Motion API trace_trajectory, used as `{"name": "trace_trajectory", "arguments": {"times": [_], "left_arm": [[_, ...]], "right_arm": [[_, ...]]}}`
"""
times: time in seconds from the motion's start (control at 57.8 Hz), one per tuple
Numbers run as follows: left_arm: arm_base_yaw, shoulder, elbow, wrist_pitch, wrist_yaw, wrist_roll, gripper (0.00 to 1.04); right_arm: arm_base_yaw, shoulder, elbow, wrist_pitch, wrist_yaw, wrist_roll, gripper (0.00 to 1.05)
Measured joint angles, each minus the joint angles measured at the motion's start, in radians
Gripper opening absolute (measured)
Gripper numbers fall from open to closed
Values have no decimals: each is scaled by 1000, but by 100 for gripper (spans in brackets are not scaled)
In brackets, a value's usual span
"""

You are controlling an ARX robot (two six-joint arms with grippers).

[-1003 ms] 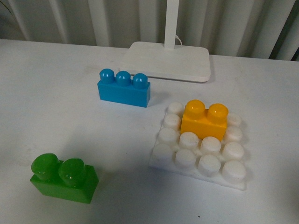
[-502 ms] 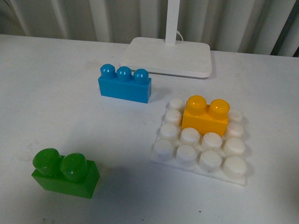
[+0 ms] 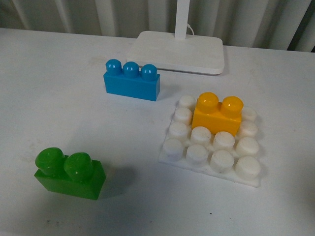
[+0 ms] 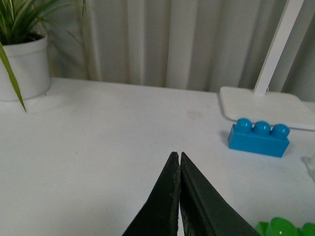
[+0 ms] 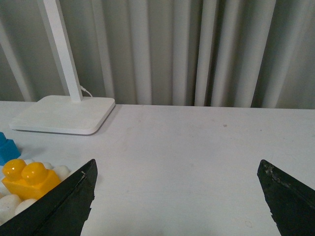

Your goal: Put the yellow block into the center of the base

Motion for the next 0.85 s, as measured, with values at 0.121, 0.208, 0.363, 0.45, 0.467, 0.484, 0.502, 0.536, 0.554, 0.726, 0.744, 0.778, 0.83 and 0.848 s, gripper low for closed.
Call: {"name": "trace_trajectory", "arguments": {"times": [0.121, 0.208, 0.363, 0.45, 0.467, 0.484, 0.502, 0.536, 0.554, 0.726, 0.744, 0.778, 0.83, 0.848], "left_arm": [[0, -4, 0, -5, 0, 0, 4], [0, -5, 0, -5, 0, 0, 4], [0, -5, 0, -5, 0, -1, 19], [0, -5, 0, -5, 0, -1, 37], [0, -5, 0, -5, 0, -1, 40], [0, -5, 0, -5, 0, -1, 44], [0, -5, 0, -5, 0, -1, 48], [0, -5, 0, -5, 0, -1, 55], [0, -5, 0, -5, 0, -1, 58], [0, -5, 0, -5, 0, -1, 91], [0, -5, 0, -5, 0, -1, 94], [0, -5, 0, -5, 0, 0, 99], [0, -5, 0, -5, 0, 0, 99], [0, -5, 0, -5, 0, 0, 98]], "right_arm": [[0, 0, 0, 0, 0, 0, 96], [0, 0, 0, 0, 0, 0, 96], [0, 0, 0, 0, 0, 0, 96], [0, 0, 0, 0, 0, 0, 96], [0, 0, 0, 0, 0, 0, 96], [0, 0, 0, 0, 0, 0, 96], [0, 0, 0, 0, 0, 0, 96], [0, 0, 0, 0, 0, 0, 96], [0, 0, 0, 0, 0, 0, 96], [0, 0, 0, 0, 0, 0, 96], [0, 0, 0, 0, 0, 0, 96], [0, 0, 0, 0, 0, 0, 96], [0, 0, 0, 0, 0, 0, 96], [0, 0, 0, 0, 0, 0, 96]]}}
